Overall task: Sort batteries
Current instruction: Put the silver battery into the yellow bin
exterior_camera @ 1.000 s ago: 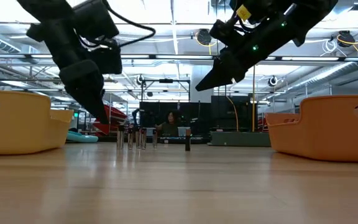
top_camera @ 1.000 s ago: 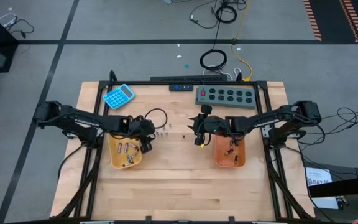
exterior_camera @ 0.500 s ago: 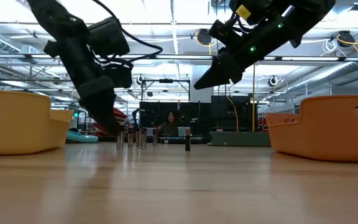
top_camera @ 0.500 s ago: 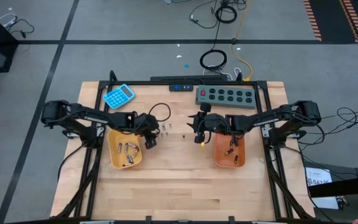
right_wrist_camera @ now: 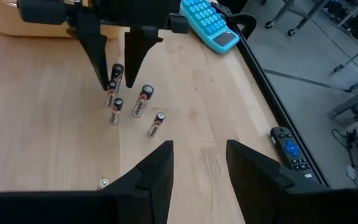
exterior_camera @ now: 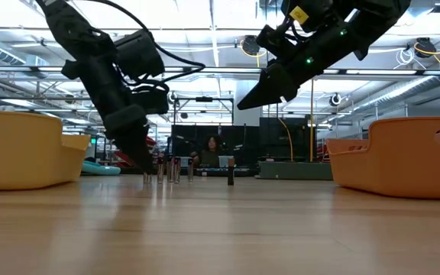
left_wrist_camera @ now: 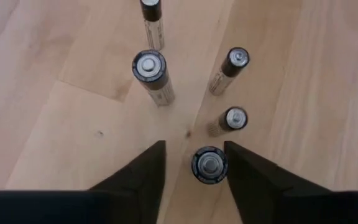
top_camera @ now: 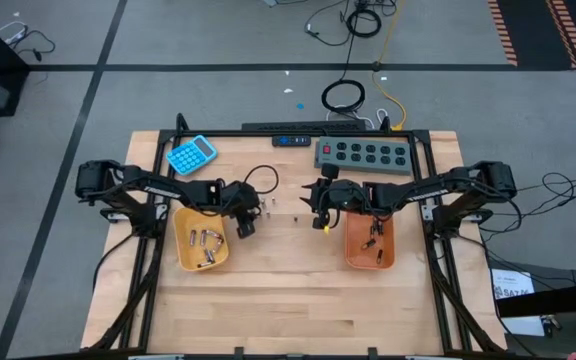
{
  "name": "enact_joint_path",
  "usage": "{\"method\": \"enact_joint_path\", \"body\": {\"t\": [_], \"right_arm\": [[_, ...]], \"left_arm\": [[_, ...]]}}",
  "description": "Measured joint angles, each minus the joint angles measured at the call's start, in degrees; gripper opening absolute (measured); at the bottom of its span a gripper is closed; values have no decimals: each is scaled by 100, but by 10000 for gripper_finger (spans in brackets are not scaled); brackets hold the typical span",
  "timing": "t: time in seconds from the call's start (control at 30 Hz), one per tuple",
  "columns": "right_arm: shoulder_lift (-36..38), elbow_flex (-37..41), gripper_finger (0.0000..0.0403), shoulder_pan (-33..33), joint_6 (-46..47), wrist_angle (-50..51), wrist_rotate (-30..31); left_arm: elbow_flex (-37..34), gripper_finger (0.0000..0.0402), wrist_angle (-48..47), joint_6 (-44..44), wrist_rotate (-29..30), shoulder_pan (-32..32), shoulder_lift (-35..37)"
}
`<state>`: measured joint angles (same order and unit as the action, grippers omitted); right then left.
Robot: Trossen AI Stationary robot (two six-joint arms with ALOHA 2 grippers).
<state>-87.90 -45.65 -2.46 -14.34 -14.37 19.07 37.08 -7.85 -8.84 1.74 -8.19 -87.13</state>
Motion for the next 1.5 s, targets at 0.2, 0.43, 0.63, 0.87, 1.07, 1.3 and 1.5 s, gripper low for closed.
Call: {"method": "enact_joint_path", "body": {"t": [0.2,0.43,0.63,0.87,1.07,1.3,1.5], "right_arm": [[0,0,139,2,5,0,1],[2,87,139,2,61,-122,3],[2,486,139,-22,226,-959,11],[2,549,139,-24,231,-1112,26],[2,549,139,-23,316,-987,4],[2,549,139,-8,379,-951,4],[2,549,139,-7,480,-947,-90]], "left_arm": [[0,48,39,129,-20,0,-48],[2,48,-183,53,-66,7,88],[703,48,-1816,-131,161,231,1104],[1444,48,-3715,-1491,-220,1058,1949],[943,64,-4515,-3166,-589,2110,1851],[623,197,-4063,-4309,-578,2782,1731],[832,238,-4094,-4126,-211,2746,1794]]}}
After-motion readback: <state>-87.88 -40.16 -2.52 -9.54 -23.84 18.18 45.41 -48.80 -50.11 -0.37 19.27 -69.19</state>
